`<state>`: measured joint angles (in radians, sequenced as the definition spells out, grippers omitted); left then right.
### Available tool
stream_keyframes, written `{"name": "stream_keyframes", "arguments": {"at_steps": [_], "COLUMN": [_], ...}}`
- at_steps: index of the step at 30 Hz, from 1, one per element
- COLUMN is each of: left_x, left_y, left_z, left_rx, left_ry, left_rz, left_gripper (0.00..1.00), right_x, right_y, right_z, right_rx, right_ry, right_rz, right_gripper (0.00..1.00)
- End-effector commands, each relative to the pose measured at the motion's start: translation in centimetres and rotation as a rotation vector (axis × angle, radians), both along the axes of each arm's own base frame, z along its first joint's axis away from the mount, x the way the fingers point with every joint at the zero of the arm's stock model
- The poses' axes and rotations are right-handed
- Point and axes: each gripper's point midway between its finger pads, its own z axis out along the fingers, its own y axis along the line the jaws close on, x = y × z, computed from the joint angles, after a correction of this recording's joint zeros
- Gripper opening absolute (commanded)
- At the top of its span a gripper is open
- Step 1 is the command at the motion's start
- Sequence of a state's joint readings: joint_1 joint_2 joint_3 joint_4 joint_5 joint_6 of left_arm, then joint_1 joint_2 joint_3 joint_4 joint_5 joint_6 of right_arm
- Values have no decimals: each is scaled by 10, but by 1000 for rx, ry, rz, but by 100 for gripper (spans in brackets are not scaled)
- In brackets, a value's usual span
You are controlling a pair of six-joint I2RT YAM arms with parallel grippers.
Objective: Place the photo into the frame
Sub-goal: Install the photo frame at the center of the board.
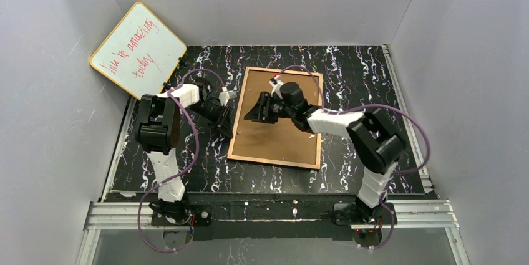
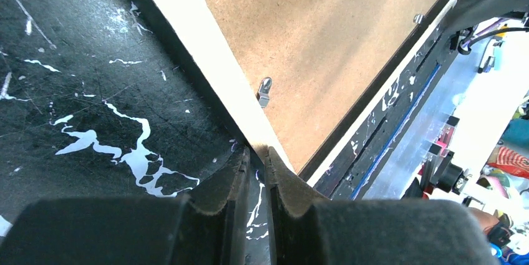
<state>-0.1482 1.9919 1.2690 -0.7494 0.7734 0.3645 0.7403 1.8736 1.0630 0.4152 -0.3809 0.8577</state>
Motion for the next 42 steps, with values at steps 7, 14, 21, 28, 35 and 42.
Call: {"name": "stream_keyframes", "arguments": {"at_steps": [7, 14, 21, 28, 35, 42], "left_x": [13, 17, 5, -20, 86, 172], "left_y": [9, 9, 9, 3, 11, -13], "left_z": [-12, -15, -27, -11, 26, 6], "left_rx": [89, 92, 90, 28, 15, -44], "left_ry": [-96, -94, -55, -16, -183, -165], "left_rz": [-84, -82, -85, -110, 4, 170], "left_gripper": [9, 9, 9, 9, 26, 45], "right_x": [25, 69, 95, 131, 157, 175], "right_y": [-99, -217, -294, -250, -166, -69], "right_z": [35, 28, 2, 34, 32, 6], "right_rx": [-105, -289, -361, -245, -181, -126], "right_ry": [-98, -77, -48, -103, -102, -60], "right_rz": [-199, -545, -788, -664, -499, -330], "right_gripper": [67, 84, 92, 86, 81, 73]}}
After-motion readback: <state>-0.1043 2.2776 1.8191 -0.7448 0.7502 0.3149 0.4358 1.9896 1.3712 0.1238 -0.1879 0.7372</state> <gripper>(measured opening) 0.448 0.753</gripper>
